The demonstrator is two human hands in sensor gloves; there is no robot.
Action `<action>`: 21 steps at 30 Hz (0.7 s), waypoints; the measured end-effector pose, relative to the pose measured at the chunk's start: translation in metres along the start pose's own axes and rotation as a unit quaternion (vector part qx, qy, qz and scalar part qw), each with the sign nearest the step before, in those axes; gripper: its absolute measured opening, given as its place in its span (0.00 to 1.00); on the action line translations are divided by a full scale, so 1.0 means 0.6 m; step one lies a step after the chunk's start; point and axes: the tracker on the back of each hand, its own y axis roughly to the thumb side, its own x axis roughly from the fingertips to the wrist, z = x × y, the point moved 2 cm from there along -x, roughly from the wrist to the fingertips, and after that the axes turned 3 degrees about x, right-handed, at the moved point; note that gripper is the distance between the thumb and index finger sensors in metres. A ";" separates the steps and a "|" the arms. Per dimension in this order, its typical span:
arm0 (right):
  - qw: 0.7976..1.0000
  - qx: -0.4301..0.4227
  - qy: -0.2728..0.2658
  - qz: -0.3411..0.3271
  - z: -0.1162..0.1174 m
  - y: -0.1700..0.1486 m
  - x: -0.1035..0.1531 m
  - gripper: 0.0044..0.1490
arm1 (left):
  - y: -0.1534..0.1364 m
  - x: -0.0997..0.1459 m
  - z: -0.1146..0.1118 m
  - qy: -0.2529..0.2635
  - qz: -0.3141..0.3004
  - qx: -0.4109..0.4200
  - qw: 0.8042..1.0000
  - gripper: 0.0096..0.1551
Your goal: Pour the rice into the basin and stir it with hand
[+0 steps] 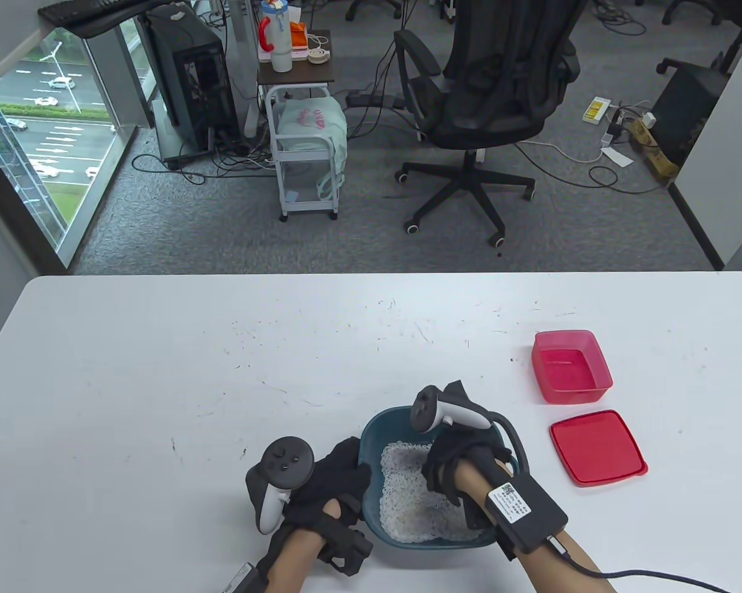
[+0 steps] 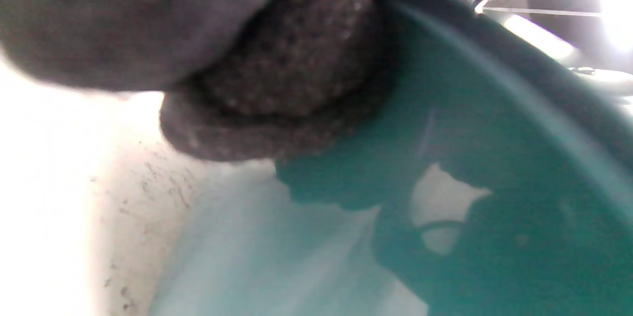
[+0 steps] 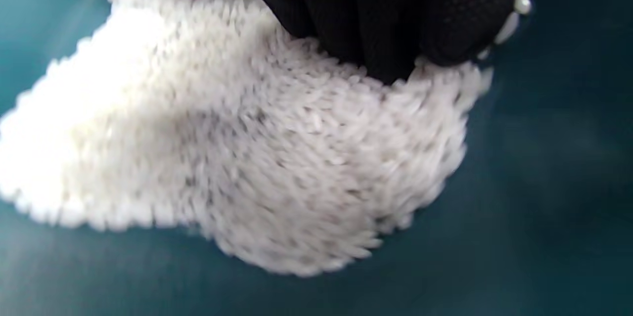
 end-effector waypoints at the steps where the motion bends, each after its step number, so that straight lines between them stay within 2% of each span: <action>1: 1.000 0.017 0.012 -0.003 0.009 0.008 0.002 0.43 | 0.000 0.000 0.000 0.001 0.001 0.000 1.000 0.37; 4: 0.998 0.042 0.038 -0.015 0.027 0.026 0.007 0.44 | 0.000 0.001 0.000 0.003 0.002 -0.001 1.000 0.37; 7: 0.993 0.014 0.075 -0.085 0.040 0.049 0.011 0.43 | -0.001 0.001 -0.001 0.004 0.003 0.000 1.000 0.37; 11: 0.969 -0.065 0.109 -0.213 0.037 0.078 0.009 0.44 | -0.001 0.001 -0.002 0.002 0.002 0.001 1.000 0.37; 13: 0.945 -0.139 0.137 -0.261 0.034 0.087 0.001 0.44 | -0.001 0.001 -0.002 -0.006 0.000 0.004 1.000 0.37; 16: 0.940 -0.177 0.126 -0.265 0.018 0.085 -0.009 0.45 | 0.000 0.001 -0.002 -0.009 -0.002 0.004 1.000 0.37; 21: 0.946 -0.211 0.057 -0.240 -0.020 0.063 -0.022 0.45 | 0.000 0.000 -0.002 -0.010 -0.004 0.003 1.000 0.37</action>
